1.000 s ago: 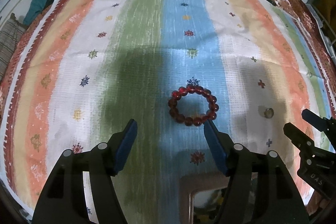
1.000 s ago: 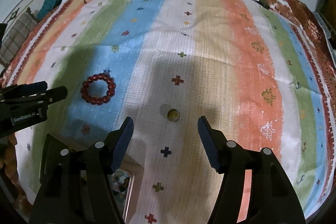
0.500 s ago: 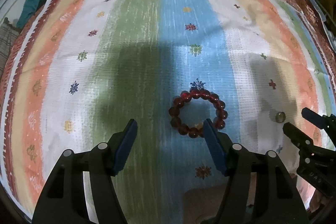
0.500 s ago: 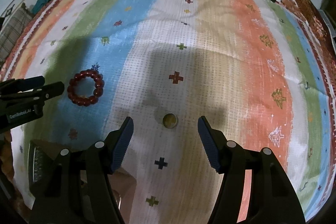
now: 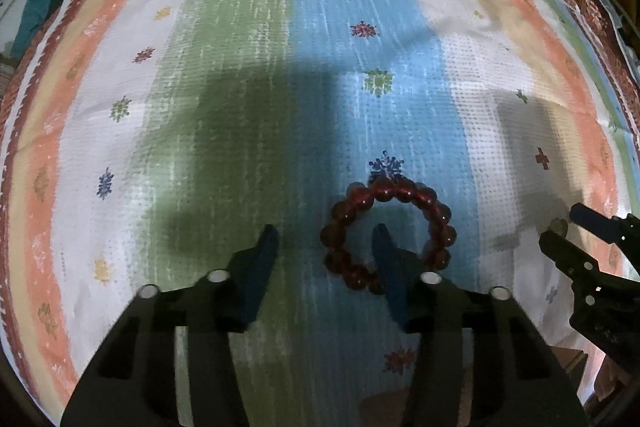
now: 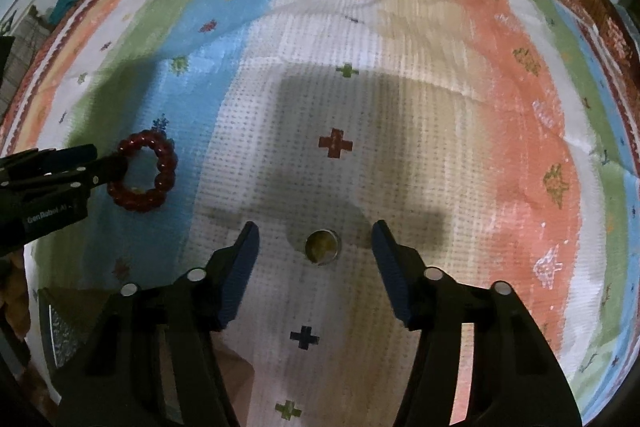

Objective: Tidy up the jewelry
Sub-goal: 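Grasp the red bead bracelet with the left tool while the right grasps the brass bead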

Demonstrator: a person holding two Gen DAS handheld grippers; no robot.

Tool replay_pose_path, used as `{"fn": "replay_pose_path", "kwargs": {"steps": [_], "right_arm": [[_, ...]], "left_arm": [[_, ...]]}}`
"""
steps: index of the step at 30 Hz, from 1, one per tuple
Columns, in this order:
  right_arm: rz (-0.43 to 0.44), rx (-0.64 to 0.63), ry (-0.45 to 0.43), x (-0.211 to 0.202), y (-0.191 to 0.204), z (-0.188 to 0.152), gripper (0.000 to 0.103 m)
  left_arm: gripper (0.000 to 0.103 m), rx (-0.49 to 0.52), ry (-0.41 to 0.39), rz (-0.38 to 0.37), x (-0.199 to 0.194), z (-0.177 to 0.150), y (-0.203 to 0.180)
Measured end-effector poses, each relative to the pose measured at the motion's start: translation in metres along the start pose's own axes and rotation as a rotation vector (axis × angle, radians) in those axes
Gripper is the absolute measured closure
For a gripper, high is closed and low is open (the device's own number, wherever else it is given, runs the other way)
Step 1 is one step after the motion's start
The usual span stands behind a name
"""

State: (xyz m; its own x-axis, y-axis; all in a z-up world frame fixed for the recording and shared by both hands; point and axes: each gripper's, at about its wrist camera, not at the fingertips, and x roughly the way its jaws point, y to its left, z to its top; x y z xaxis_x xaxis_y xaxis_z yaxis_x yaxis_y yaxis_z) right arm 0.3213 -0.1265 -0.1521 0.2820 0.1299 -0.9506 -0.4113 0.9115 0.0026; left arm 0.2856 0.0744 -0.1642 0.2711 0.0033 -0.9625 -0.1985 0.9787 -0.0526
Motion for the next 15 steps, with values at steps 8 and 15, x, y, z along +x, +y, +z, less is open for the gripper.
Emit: {"fn": "replay_pose_path", "kwargs": {"steps": [8, 15], "right_arm": [[-0.012, 0.018, 0.004, 0.004, -0.006, 0.001, 0.075], [0.018, 0.02, -0.004, 0.001, -0.005, 0.001, 0.083]], "left_arm": [[0.089, 0.062, -0.005, 0.022, 0.002, -0.005, -0.01], [0.09, 0.065, -0.008, 0.037, -0.001, -0.005, -0.015]]}}
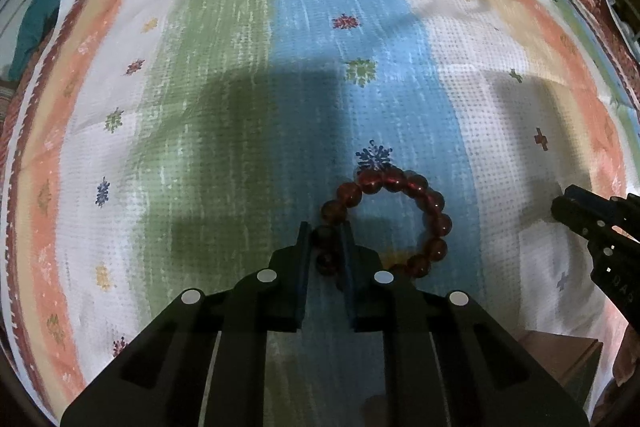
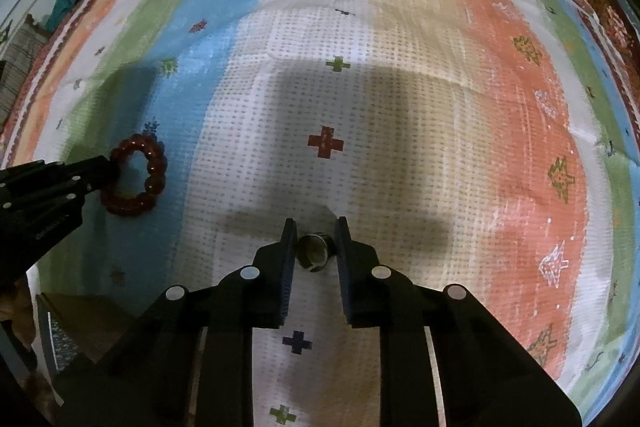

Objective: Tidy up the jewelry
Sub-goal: 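Grasp the red bead bracelet with the left tool while the right grasps the brass bead, then lift and carry the red bracelet and brass bead over the tin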

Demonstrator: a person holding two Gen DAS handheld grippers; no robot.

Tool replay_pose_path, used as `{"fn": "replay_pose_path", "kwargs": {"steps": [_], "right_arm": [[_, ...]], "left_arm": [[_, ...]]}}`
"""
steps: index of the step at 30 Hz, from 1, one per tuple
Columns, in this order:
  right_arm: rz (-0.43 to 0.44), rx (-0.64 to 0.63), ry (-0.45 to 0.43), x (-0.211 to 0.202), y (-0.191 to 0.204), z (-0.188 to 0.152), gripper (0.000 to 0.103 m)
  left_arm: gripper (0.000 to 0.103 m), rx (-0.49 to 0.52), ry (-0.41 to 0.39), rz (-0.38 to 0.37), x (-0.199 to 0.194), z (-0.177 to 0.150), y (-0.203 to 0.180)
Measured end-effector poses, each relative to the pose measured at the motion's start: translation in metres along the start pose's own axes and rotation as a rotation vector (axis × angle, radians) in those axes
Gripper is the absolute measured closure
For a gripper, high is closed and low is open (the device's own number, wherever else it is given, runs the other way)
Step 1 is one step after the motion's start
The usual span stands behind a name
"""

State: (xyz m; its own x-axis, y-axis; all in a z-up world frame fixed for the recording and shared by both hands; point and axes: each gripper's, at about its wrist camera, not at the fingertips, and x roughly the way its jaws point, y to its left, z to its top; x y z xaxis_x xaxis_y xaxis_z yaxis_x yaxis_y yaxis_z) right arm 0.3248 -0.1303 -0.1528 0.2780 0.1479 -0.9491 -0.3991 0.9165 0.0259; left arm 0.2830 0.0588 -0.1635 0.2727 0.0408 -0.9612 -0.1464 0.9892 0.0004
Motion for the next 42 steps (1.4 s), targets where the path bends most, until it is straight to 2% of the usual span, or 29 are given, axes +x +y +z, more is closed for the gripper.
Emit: {"fn": "replay_pose_path", "kwargs": {"steps": [10, 25, 42], "right_arm": [[0.001, -0.008, -0.027, -0.014, 0.002, -0.002, 0.083], [0.009, -0.018, -0.079, -0.043, 0.006, -0.011, 0.083], [0.054, 0.0, -0.126, -0.072, 0.015, -0.019, 0.083]], "left_arm": [[0.09, -0.015, -0.029, -0.026, -0.021, -0.005, 0.004], [0.09, -0.008, -0.097, -0.08, -0.062, -0.005, -0.013], [0.09, -0.038, -0.147, -0.095, -0.096, -0.017, 0.003]]}}
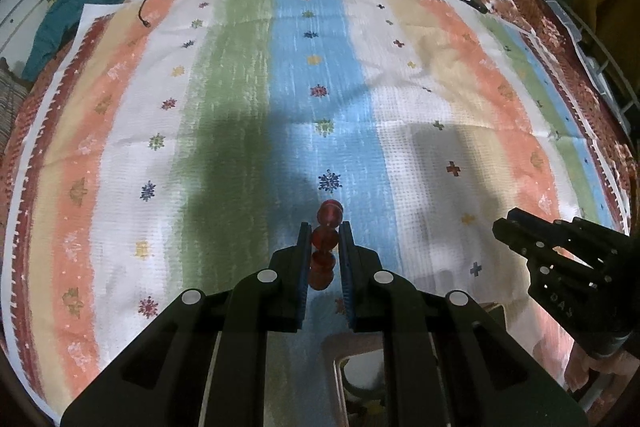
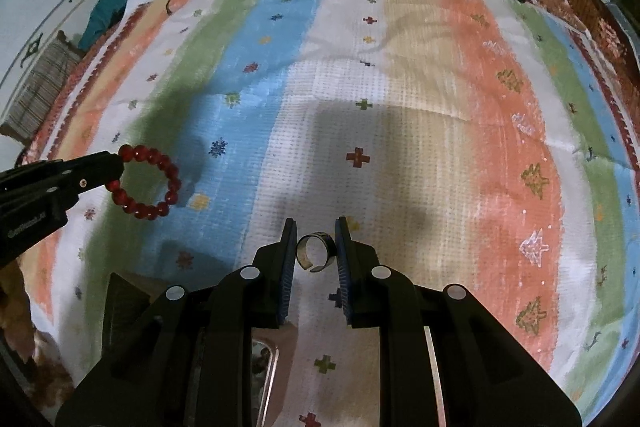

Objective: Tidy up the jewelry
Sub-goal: 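Lift and carry the red bracelet and brass bead over the tin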

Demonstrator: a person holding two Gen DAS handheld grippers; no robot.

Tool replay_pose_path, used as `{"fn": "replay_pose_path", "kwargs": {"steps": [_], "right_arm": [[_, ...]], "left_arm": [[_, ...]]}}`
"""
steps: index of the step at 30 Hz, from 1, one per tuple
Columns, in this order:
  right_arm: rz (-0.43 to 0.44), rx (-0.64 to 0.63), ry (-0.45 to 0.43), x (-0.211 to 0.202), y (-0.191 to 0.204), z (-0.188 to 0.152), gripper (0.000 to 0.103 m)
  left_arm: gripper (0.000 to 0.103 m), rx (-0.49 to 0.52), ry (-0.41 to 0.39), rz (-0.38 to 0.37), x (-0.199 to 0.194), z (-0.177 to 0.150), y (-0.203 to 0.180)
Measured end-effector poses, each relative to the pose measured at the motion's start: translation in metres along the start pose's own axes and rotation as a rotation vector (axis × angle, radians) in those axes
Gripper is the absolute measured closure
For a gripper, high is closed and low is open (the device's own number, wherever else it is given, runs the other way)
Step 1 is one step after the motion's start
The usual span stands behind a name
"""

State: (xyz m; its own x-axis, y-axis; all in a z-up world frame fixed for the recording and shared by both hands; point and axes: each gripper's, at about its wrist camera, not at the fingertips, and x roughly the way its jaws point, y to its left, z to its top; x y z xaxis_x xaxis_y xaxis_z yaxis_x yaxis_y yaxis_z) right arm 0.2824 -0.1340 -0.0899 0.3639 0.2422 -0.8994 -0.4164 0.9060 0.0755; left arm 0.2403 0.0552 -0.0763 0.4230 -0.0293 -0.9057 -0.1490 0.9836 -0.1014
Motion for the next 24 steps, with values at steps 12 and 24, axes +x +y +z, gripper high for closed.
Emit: {"fn": "replay_pose_path", "kwargs": {"steps": [12, 24], "right_arm": [[0.002, -0.018, -0.041, -0.023, 0.012, -0.007, 0.083], [0.016, -0.036, -0.075, -0.042, 0.025, -0.017, 0.083]], "left_arm": [[0.09, 0.011, -0.045, -0.018, -0.03, -0.012, -0.006], [0.09, 0.036, -0.081, -0.033, -0.052, -0.024, -0.02]]}}
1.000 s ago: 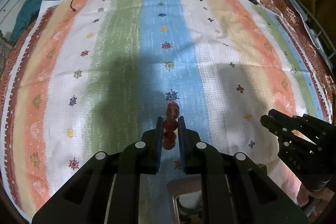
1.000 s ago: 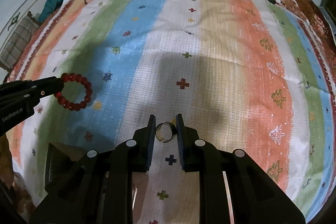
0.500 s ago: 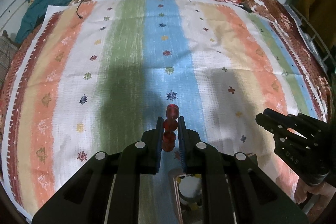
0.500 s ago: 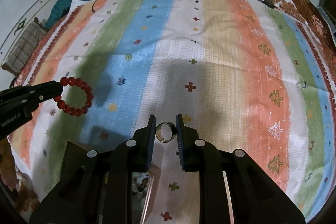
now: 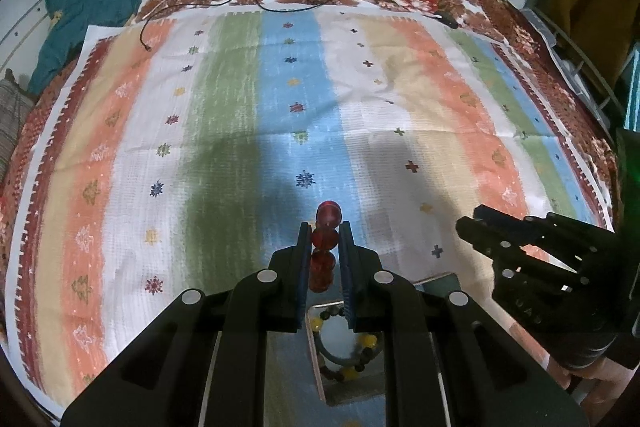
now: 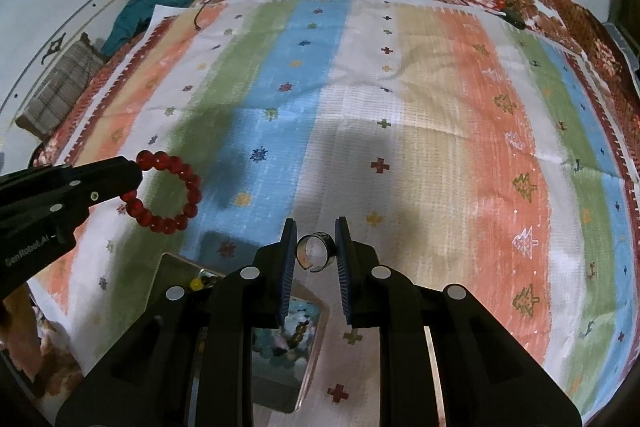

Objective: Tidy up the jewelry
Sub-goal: 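Lift and carry the red bracelet and brass bead over the tin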

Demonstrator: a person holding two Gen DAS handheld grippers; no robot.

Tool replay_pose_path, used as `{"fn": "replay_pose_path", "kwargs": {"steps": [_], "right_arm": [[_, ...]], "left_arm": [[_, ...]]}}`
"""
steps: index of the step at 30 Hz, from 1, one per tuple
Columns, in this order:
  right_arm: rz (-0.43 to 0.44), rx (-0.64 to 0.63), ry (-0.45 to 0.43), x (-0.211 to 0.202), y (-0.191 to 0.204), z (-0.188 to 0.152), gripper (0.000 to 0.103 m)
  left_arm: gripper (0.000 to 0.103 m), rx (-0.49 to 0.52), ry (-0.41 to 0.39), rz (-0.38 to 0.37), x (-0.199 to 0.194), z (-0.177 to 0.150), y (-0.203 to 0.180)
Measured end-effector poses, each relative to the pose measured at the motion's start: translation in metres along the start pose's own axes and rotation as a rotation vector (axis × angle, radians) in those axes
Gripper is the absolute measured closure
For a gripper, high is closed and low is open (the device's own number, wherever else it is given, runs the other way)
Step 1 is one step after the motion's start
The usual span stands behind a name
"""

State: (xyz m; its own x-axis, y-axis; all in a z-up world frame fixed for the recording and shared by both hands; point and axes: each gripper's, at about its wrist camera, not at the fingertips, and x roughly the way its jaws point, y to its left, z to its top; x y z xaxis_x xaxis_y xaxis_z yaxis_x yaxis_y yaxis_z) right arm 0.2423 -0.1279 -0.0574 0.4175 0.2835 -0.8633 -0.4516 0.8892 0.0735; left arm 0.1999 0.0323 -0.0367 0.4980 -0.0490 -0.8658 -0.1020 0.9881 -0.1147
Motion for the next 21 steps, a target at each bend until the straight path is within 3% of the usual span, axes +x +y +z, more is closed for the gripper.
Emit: {"fn": "replay_pose_path", "kwargs": {"steps": [21], "right_arm": [[0.015, -0.034, -0.022, -0.025, 0.01, -0.024, 0.083]], "left_arm": [[0.09, 0.021, -0.057, -0.042, -0.039, -0.026, -0.015]]}}
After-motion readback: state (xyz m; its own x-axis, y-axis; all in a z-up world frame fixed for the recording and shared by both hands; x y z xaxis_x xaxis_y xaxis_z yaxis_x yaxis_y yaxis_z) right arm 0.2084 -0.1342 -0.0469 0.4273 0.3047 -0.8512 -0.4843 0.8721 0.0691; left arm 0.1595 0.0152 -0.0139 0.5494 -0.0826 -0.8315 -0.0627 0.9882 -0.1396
